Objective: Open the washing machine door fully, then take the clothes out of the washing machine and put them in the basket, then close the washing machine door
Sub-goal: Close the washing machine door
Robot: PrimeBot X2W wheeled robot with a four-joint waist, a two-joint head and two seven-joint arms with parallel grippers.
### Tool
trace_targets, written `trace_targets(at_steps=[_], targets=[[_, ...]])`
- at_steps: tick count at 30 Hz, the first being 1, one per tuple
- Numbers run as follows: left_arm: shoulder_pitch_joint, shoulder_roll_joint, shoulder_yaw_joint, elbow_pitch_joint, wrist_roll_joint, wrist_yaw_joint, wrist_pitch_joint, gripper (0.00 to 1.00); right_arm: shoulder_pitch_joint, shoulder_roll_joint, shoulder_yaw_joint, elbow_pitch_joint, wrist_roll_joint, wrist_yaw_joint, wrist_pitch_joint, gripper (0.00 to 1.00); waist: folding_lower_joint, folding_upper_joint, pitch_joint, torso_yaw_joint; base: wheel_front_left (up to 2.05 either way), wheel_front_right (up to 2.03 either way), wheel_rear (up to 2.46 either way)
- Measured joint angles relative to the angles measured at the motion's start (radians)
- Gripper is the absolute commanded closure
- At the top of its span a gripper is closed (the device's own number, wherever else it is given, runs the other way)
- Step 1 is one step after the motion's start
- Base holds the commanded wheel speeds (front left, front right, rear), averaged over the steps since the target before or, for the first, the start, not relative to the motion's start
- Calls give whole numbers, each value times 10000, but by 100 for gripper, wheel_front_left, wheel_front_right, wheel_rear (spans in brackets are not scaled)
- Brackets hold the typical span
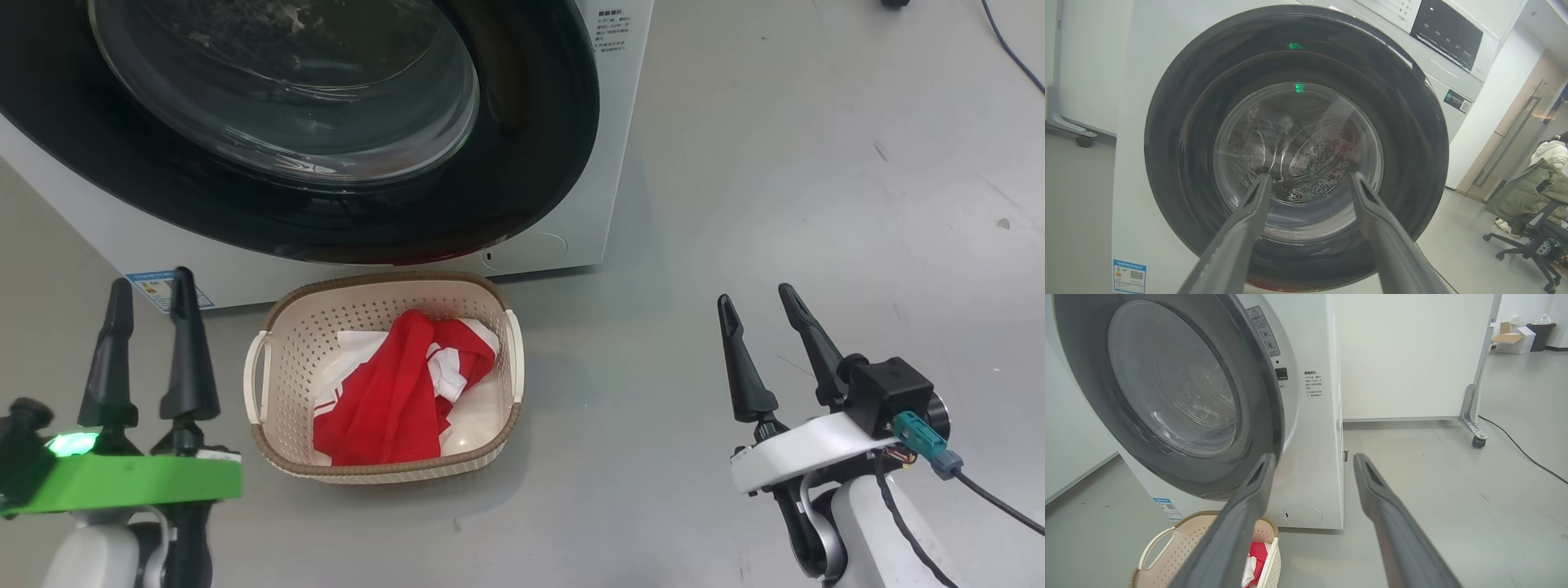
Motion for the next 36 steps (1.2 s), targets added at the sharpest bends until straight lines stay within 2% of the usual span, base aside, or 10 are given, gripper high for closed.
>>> trace_targets(at_steps=[5,12,29,36], targets=[[128,211,-407,54,1965,834,59,0,180,0,-121,-44,-35,-84,0,0,0,0,-109,24,0,0,0],[738,236,-943,424,3469,1906,86,0,426,2,-199,-71,-309,-192,0,0,0,0,-321,44,0,0,0],[1335,-683,-1223,972,4464,2046,86,0,860,10,-188,-174,-554,-443,0,0,0,0,-577,85,0,0,0],[1404,-838,-1133,980,4665,2050,86,0,962,10,-190,-222,-552,-447,0,0,0,0,-553,116,0,0,0]])
